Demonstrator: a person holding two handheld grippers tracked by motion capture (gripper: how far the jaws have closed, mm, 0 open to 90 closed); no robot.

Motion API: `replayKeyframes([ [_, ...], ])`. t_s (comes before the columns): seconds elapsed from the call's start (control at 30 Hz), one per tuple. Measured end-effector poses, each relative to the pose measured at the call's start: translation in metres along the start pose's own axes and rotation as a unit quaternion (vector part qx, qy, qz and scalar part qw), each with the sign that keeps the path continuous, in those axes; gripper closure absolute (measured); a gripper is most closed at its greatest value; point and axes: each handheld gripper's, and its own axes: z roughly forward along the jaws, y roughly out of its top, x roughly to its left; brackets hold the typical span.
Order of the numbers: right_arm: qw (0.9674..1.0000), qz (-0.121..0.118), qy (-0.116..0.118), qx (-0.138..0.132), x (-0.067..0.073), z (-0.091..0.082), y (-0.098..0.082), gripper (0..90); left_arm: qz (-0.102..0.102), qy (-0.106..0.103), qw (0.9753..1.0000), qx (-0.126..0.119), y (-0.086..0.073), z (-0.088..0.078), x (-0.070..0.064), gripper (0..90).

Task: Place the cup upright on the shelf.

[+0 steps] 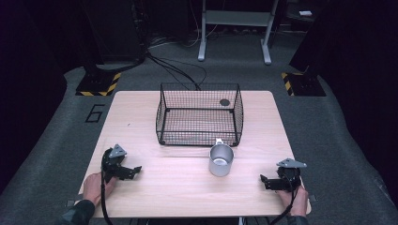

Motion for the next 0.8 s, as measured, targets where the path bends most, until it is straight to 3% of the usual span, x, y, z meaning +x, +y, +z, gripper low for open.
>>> replayKeyframes([
  [0.1, 1.0, 0.001, -0.003, 0.001, 0.0, 0.0, 0.0, 0.3, -0.002, 0.005, 1.0, -0.007, -0.001, 0.0, -0.001, 0.3],
  [0.13, 0.9999, 0.013, -0.01, -0.002, 0.002, 0.0, 0.001, 0.6, -0.003, 0.005, 1.0, -0.007, -0.001, 0.0, -0.001, 0.3],
  [0.17, 1.0, 0.005, -0.006, -0.001, 0.001, -0.001, 0.001, 0.6, -0.002, 0.005, 1.0, -0.007, -0.001, 0.0, -0.001, 0.3],
  [0.33, 0.9996, 0.026, 0.005, -0.008, 0.003, -0.009, 0.004, 0.6, -0.003, 0.005, 1.0, -0.007, -0.001, 0.0, -0.001, 0.3],
  [0.63, 0.9993, 0.023, 0.015, -0.024, 0.014, -0.023, 0.012, 0.0, 0.0, 0.004, 1.0, -0.003, -0.001, 0.0, -0.001, 0.2],
  [0.8, 0.9989, 0.02, 0.029, -0.03, 0.027, -0.034, 0.026, 0.0, 0.0, 0.005, 1.0, -0.003, -0.001, 0.0, -0.001, 0.2],
])
